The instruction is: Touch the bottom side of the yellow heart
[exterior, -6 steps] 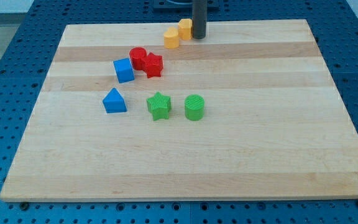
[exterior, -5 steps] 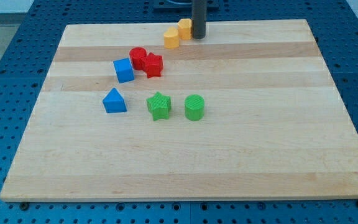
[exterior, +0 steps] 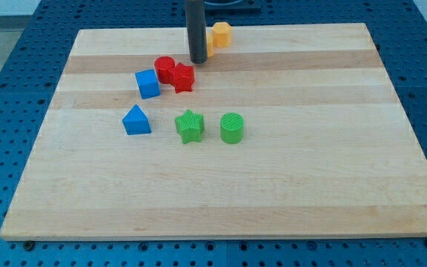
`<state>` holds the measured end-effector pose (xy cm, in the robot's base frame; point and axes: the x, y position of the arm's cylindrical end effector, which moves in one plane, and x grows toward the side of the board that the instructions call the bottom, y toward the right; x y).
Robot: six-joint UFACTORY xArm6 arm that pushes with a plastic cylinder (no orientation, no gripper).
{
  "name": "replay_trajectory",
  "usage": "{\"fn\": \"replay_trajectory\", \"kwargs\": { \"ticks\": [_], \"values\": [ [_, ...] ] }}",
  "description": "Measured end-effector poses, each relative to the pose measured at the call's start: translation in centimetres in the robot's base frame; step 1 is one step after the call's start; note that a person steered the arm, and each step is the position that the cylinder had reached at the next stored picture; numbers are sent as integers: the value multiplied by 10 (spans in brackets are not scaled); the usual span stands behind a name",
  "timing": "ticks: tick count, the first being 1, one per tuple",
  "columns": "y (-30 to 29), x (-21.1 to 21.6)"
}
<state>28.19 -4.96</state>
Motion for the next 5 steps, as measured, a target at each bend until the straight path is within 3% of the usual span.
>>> {"fn": "replay_trajectory", "kwargs": {
  "ticks": [5],
  "values": [
    [19, -24]
  ]
}}
